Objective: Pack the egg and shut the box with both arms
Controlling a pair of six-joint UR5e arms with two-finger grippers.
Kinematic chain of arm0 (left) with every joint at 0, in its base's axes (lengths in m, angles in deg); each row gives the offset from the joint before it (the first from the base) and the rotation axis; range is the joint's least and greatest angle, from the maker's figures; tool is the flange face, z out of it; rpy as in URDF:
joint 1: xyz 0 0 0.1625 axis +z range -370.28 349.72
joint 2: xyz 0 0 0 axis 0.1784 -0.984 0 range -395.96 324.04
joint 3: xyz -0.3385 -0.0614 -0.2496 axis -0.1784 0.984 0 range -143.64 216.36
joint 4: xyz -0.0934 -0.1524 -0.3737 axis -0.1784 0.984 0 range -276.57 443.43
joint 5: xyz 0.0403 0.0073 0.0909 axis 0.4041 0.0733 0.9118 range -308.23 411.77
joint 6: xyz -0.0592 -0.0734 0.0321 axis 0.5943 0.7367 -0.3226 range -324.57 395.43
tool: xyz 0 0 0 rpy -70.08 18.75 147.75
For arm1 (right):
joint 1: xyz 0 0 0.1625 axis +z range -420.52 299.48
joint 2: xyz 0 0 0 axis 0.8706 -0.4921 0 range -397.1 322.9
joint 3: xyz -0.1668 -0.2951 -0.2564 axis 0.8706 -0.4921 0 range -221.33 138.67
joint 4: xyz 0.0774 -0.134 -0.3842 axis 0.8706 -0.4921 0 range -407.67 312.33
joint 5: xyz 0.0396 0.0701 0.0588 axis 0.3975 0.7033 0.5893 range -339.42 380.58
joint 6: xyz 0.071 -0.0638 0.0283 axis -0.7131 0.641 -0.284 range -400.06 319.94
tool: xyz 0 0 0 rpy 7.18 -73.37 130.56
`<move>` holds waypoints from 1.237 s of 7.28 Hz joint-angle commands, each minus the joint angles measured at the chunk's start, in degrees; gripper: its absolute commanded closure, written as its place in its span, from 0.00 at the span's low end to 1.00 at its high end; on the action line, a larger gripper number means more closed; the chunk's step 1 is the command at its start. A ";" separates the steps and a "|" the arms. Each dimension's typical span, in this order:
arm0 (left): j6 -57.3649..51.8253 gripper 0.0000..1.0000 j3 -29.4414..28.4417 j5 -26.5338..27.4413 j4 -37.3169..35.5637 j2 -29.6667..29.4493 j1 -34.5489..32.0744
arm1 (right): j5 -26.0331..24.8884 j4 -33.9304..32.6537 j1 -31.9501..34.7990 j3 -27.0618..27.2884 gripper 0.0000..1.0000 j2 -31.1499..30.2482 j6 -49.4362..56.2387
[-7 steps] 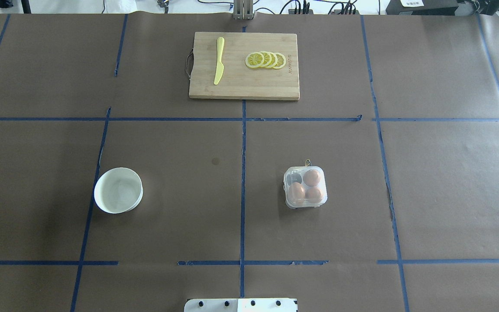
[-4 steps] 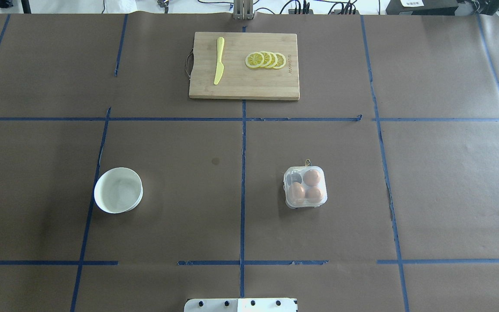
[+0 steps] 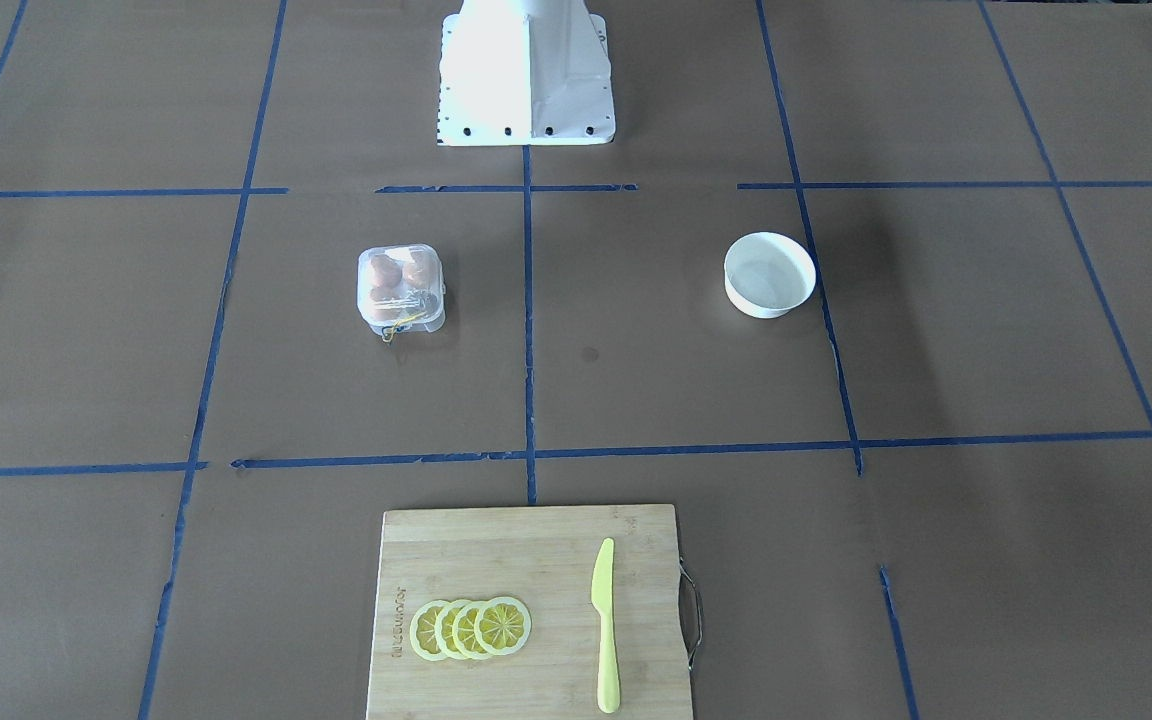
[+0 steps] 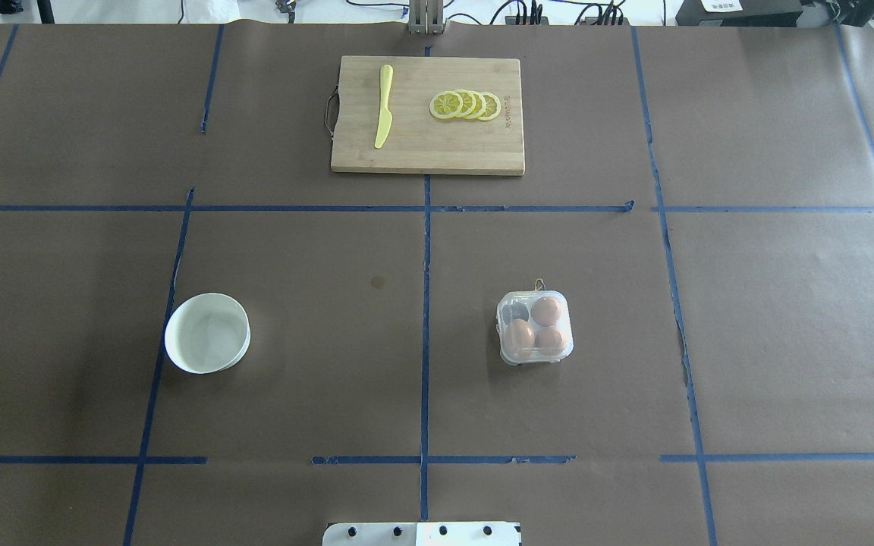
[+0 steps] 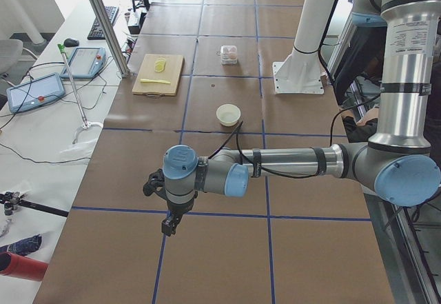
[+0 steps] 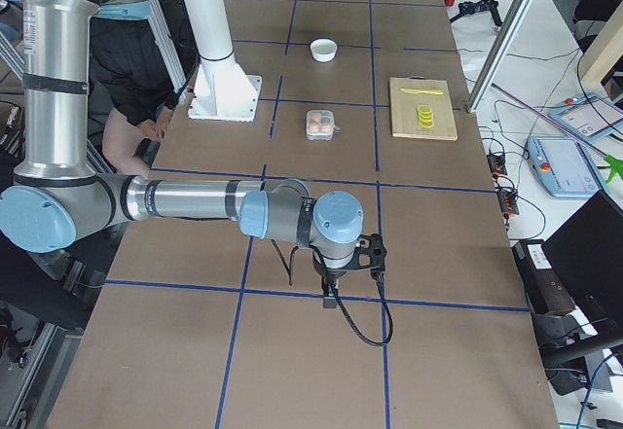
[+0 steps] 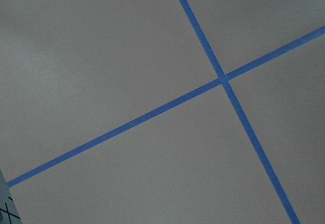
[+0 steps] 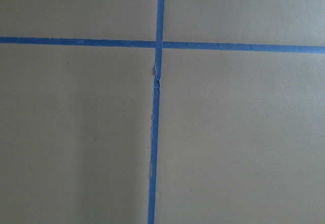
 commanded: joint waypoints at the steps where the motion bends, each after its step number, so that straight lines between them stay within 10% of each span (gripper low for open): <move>1: 0.00 0.00 0.13 -0.11 -0.07 -0.04 0.00 | 0.03 1.45 0.00 -0.87 0.00 0.04 -0.11; 9: 14.94 0.00 1.97 -7.46 0.28 -0.13 2.36 | 0.64 1.63 0.00 -1.67 0.00 0.74 -0.89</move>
